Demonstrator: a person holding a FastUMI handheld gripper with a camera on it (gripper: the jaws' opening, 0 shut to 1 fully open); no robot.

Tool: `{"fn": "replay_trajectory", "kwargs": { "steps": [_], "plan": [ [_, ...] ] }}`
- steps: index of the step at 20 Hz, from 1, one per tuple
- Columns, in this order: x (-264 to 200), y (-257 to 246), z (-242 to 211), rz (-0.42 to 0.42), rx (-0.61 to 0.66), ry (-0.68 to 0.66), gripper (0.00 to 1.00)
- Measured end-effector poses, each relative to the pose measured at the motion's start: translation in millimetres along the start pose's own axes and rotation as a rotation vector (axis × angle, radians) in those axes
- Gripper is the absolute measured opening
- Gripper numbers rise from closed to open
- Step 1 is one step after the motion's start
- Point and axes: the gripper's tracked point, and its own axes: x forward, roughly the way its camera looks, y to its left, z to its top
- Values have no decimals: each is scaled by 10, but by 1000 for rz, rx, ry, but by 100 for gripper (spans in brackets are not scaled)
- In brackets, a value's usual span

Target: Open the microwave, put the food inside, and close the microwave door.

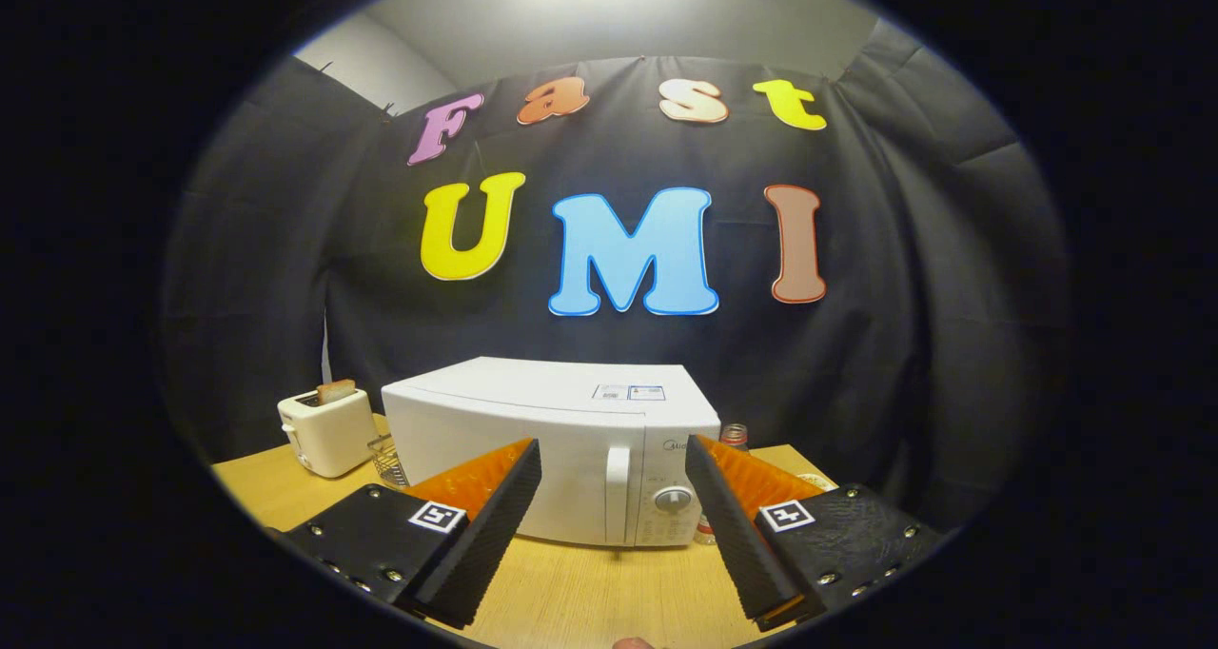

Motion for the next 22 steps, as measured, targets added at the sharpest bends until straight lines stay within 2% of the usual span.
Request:
{"fn": "replay_trajectory", "kwargs": {
  "steps": [11,18,19,22],
  "plan": [
    [778,0,-739,-20,-13,161,97],
    [1039,-55,-1111,-43,-4,249,96],
    [1065,-50,-1126,-43,-2,252,85],
    [1139,-32,-1128,-47,-2,253,67]
  ]
}}
